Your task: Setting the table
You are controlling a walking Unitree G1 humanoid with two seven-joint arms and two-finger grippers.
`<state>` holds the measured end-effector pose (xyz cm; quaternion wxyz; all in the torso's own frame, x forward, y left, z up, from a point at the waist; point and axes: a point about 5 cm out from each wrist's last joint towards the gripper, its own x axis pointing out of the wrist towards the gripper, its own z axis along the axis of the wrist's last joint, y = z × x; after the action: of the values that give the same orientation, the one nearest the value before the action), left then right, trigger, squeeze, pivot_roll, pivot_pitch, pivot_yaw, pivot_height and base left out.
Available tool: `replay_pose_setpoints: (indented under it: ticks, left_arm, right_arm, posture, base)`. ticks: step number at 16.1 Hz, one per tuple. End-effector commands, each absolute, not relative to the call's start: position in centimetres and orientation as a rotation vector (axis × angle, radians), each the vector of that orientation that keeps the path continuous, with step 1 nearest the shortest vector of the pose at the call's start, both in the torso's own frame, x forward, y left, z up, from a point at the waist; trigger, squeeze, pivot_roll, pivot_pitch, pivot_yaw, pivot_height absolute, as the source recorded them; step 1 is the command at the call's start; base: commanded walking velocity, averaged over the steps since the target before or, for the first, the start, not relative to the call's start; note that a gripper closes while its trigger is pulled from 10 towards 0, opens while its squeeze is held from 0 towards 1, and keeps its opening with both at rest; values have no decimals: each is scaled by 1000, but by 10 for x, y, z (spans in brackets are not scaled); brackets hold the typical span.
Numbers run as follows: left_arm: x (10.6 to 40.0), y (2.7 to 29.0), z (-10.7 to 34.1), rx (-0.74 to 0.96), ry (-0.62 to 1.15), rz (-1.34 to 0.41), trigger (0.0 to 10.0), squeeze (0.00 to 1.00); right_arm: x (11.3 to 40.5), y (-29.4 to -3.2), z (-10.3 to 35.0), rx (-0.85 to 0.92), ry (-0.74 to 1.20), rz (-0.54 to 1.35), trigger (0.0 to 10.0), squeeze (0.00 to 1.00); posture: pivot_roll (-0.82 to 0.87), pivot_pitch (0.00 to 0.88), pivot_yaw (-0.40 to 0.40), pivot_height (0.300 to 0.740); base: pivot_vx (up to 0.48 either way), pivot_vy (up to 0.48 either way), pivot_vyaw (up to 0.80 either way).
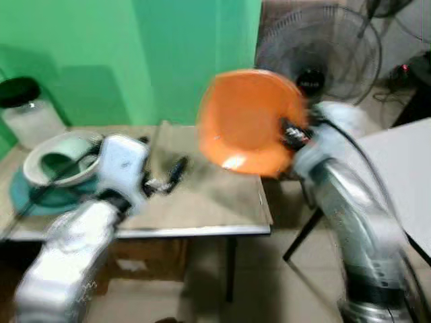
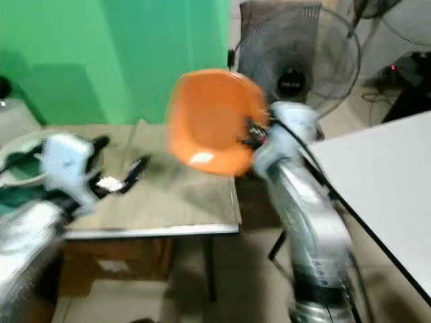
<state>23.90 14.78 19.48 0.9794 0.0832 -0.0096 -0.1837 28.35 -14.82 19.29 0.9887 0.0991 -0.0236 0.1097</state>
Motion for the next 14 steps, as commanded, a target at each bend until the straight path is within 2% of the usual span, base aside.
replay_pose_setpoints:
  ticks: [1, 3, 7, 10, 11, 14]
  left_arm:
    - [243, 145, 193, 186, -24, -337, 10000, 537]
    - [250, 141, 189, 180, -33, -250, 10000, 435]
    - [249, 145, 188, 143, -43, -171, 10000, 86]
    - [245, 153, 188, 139, -43, -116, 10000, 51]
    - [245, 156, 188, 115, -41, -94, 10000, 0]
    - [246, 157, 189, 120, -50, -101, 10000, 0]
  right_arm:
    - [275, -151, 212, 182, -153, 204, 10000, 0]
    - [248, -157, 220, 121, -229, 173, 10000, 0]
    - [246, -154, 217, 90, -200, 160, 10000, 0]
    - [251, -148, 212, 79, -147, 165, 10000, 0]
    - [253, -148, 208, 77, -122, 153, 10000, 0]
    - [256, -147, 204, 73, -93, 142, 10000, 0]
  posture:
    - [-70, 0, 39, 740]
    - [-89, 0, 51, 740]
    - [-87, 0, 42, 740]
    - [-73, 0, 20, 740]
    - [-67, 0, 9, 740]
    - [-69, 0, 7, 740]
  base:
    - [0, 0, -800]
    - [0, 0, -800]
    - [0, 0, -800]
    - [0, 0, -800]
    - [0, 0, -800]
    - [0, 0, -800]
